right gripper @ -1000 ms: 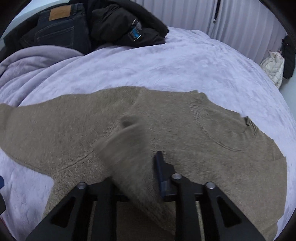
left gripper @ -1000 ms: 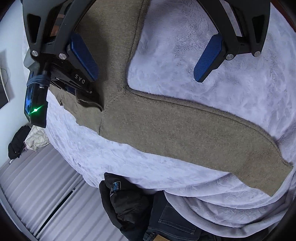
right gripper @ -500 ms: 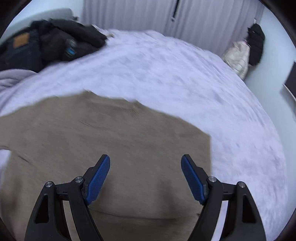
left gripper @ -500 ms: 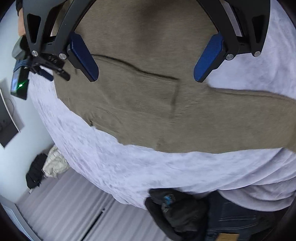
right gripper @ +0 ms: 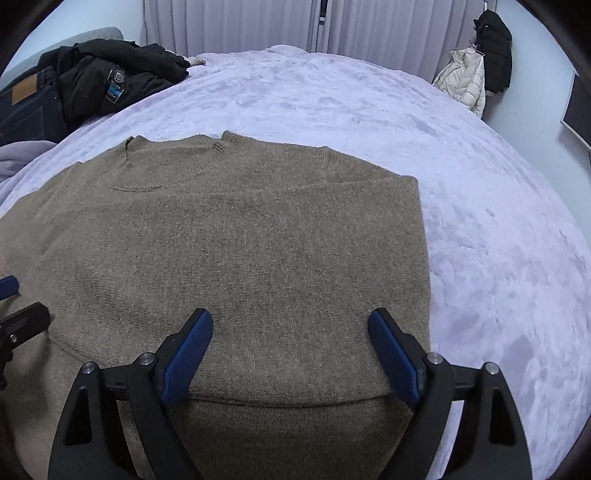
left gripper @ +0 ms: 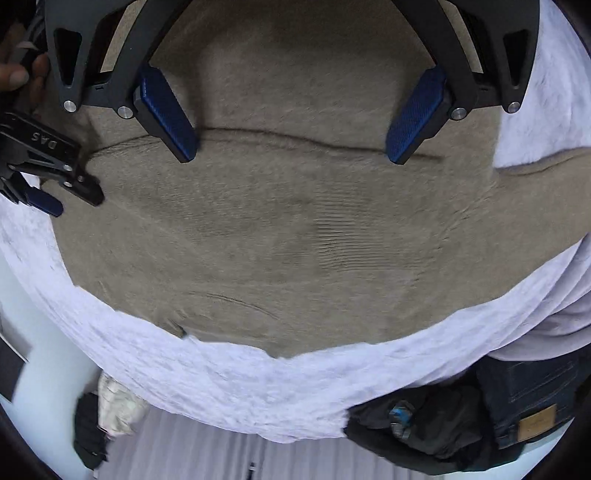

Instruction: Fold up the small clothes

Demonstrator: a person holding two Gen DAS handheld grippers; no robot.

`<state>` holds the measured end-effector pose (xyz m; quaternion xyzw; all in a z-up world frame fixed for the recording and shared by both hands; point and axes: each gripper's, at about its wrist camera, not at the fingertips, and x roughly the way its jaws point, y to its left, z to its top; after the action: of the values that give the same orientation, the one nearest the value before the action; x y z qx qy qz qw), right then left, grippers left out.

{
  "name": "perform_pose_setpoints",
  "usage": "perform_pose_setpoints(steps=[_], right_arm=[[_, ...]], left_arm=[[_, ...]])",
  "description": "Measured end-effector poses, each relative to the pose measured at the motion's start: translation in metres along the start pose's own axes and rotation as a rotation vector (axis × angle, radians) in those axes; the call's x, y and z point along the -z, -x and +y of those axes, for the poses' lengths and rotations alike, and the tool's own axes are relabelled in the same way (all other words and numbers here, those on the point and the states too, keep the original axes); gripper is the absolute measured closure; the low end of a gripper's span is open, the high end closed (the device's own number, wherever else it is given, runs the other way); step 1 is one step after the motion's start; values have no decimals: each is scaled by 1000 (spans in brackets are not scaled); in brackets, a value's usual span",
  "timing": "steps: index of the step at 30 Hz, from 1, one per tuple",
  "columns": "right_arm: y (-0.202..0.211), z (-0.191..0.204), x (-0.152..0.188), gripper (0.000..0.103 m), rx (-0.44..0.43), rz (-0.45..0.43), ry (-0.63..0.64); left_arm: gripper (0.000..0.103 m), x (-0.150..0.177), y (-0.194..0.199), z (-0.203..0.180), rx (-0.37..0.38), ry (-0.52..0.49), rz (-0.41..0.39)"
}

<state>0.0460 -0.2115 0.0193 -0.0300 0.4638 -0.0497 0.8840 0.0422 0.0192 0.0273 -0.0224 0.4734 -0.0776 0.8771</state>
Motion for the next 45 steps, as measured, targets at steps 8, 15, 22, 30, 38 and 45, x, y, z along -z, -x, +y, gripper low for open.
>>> perform_pose_setpoints(steps=[8, 15, 22, 30, 38, 45], right_arm=[[-20, -2, -51, 13, -10, 81, 48], [-66, -49, -84, 0, -99, 173, -121], [20, -36, -44, 1, -89, -41, -89], [22, 5, 22, 1, -155, 18, 40], [55, -2, 39, 1, -164, 20, 89], [35, 2, -38, 1, -149, -52, 112]], left_arm=[[0, -41, -41, -28, 123, 32, 110], [0, -19, -47, -38, 17, -77, 54], [0, -41, -24, -28, 56, 41, 6], [0, -23, -46, -40, 5, -55, 56], [0, -9, -6, -26, 19, -22, -50], [0, 4, -26, -15, 15, 32, -63]])
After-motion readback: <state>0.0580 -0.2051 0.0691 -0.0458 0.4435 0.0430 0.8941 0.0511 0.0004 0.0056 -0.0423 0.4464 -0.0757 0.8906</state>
